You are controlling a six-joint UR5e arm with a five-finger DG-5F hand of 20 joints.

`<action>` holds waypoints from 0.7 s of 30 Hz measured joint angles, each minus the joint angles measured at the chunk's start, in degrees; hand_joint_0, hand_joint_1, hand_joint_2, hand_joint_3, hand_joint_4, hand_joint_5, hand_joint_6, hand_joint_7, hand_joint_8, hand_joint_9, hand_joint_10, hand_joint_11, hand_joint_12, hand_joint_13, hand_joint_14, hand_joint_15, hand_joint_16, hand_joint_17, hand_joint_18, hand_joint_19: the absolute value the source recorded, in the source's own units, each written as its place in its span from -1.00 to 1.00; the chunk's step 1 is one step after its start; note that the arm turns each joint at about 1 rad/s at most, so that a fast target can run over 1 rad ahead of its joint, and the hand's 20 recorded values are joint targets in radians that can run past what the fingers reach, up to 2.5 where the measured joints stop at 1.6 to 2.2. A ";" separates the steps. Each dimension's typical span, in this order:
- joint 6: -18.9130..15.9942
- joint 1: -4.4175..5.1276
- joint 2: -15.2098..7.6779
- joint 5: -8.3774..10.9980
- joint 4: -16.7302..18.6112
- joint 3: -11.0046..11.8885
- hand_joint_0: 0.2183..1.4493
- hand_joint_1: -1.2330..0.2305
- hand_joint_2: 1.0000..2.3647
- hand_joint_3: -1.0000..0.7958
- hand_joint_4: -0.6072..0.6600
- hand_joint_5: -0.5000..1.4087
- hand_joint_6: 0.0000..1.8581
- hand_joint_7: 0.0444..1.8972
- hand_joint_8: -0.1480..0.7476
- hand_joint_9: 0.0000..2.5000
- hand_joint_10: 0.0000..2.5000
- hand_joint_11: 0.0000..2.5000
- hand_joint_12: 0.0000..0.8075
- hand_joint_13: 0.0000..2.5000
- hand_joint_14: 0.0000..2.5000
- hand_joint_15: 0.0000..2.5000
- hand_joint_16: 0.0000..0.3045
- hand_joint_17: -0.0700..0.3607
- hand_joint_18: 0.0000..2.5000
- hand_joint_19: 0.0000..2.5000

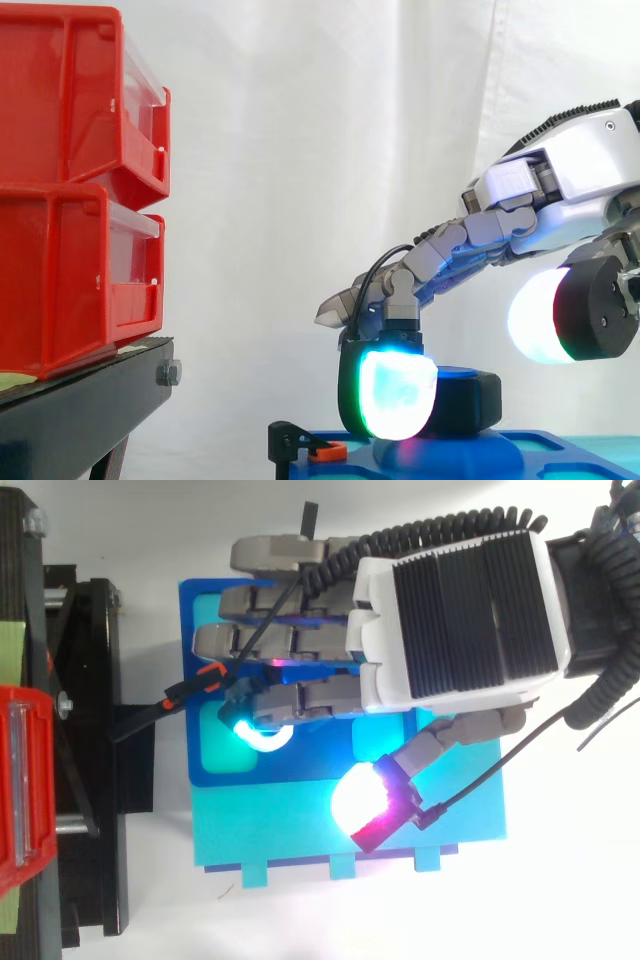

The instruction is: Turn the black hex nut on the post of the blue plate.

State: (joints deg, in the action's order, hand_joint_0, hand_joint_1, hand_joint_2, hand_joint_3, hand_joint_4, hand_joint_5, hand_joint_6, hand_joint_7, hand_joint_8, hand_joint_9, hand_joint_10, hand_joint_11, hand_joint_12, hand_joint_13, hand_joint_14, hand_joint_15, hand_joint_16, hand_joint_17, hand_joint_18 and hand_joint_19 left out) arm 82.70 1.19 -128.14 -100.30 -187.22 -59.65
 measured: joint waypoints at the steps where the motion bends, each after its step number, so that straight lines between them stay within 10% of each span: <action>1: -0.02 -0.09 0.00 -0.02 0.01 0.00 -0.61 0.22 -1.00 -0.44 0.17 -0.71 -0.46 -0.10 -0.18 -0.90 -1.00 -1.00 -0.11 -0.96 -1.00 -1.00 -0.61 -0.05 -1.00 -0.93; 21: -0.08 -0.90 0.00 -0.07 0.60 -0.06 -0.61 0.22 -1.00 -0.44 0.16 -0.71 -0.46 -0.11 -0.18 -0.90 -1.00 -1.00 -0.12 -0.96 -1.00 -1.00 -0.61 -0.06 -1.00 -0.94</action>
State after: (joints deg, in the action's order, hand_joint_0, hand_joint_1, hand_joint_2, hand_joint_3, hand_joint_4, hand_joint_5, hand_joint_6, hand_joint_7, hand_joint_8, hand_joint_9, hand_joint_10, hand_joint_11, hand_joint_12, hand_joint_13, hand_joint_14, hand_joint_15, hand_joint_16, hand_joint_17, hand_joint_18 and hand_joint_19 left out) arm 82.62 0.29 -128.13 -100.37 -186.62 -59.71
